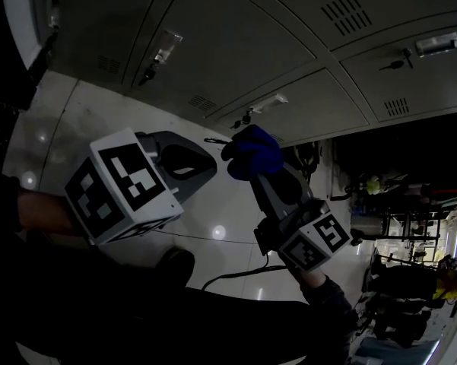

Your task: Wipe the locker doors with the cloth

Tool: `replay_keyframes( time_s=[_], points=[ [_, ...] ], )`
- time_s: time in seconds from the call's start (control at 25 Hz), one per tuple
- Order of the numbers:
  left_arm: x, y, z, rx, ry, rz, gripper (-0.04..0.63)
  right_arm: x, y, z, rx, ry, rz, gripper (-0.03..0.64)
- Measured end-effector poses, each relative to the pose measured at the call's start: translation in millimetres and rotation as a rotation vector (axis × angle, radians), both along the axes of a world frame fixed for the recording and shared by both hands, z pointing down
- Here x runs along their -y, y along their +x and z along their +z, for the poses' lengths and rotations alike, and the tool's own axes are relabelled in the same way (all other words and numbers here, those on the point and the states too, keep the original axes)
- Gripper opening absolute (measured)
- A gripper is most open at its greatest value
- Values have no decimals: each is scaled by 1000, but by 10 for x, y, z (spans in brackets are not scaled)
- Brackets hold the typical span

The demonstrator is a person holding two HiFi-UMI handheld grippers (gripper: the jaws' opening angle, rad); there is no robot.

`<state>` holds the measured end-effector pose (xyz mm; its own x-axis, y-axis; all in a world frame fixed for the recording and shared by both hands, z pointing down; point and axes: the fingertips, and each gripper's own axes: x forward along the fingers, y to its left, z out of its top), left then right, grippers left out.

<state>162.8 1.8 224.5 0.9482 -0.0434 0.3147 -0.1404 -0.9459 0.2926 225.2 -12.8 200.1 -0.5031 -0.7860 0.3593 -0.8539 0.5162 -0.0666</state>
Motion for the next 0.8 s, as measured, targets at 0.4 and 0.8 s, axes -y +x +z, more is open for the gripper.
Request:
replay_keyframes(
  time_s=[0.4, 0.8],
  points=[
    [-18, 40, 110, 16, -11, 5, -3, 42, -44, 118, 81, -33, 16, 109],
    [-58, 0, 38, 4, 16, 26, -3, 29, -167, 144, 77, -39, -6, 109]
  ],
)
